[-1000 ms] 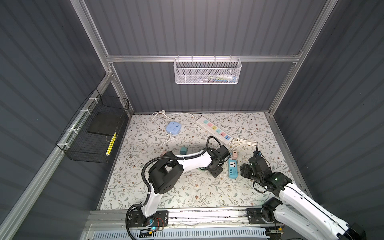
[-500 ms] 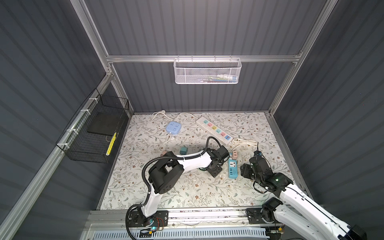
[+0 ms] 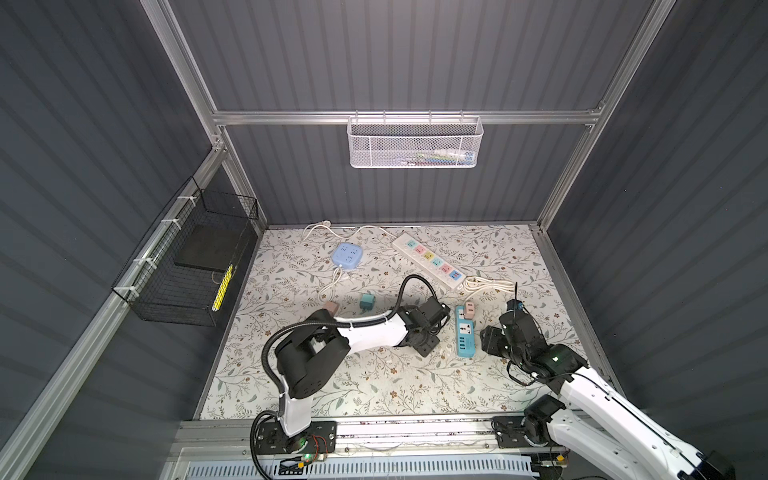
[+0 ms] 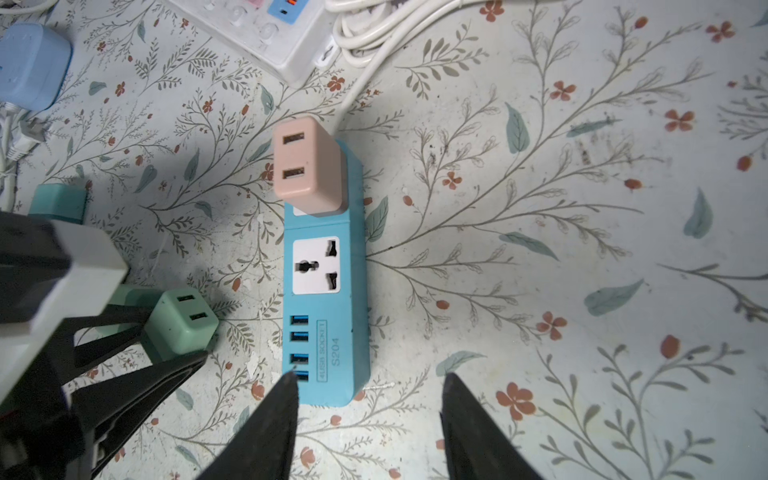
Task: Insert the plug
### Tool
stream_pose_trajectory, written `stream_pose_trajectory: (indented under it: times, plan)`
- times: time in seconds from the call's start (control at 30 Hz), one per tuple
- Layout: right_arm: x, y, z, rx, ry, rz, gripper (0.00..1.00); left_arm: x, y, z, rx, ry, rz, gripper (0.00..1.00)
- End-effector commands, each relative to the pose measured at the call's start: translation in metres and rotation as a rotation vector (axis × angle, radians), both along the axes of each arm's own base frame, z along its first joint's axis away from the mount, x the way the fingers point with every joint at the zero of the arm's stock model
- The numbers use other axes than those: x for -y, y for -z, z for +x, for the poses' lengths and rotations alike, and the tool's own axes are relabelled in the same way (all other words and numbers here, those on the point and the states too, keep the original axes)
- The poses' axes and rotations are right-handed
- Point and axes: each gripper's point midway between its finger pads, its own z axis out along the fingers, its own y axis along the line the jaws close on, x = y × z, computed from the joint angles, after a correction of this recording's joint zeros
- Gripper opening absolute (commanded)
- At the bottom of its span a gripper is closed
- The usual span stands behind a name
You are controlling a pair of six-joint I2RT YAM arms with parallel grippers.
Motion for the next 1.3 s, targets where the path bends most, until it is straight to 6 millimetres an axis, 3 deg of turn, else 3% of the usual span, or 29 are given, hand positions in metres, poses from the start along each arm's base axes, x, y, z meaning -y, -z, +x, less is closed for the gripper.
stream_pose_trajectory:
  times: [0.0, 0.17, 0.47, 0.7, 1.0, 1.27]
  plan:
    - [-0.012, -0.021, 0.002, 0.04, -0.072, 0.043, 0.55, 0.034, -0.058, 0.015, 0.167, 0.022, -0.317, 0.28]
    - [-0.032, -0.038, 0.003, 0.023, -0.171, 0.079, 0.53, 0.037, -0.085, 0.012, 0.297, 0.055, -0.531, 0.31]
    - [-0.084, -0.066, 0.014, 0.063, -0.353, 0.271, 0.53, 0.041, -0.097, -0.004, 0.321, 0.133, -0.659, 0.28]
    - [-0.107, -0.062, 0.03, 0.042, -0.401, 0.315, 0.5, 0.041, -0.097, -0.009, 0.293, 0.143, -0.662, 0.28]
    - [-0.116, -0.047, 0.034, -0.011, -0.399, 0.334, 0.46, 0.041, -0.104, -0.013, 0.292, 0.17, -0.654, 0.28]
    - [-0.122, -0.039, 0.033, -0.038, -0.408, 0.341, 0.37, 0.044, -0.106, -0.012, 0.294, 0.174, -0.658, 0.29]
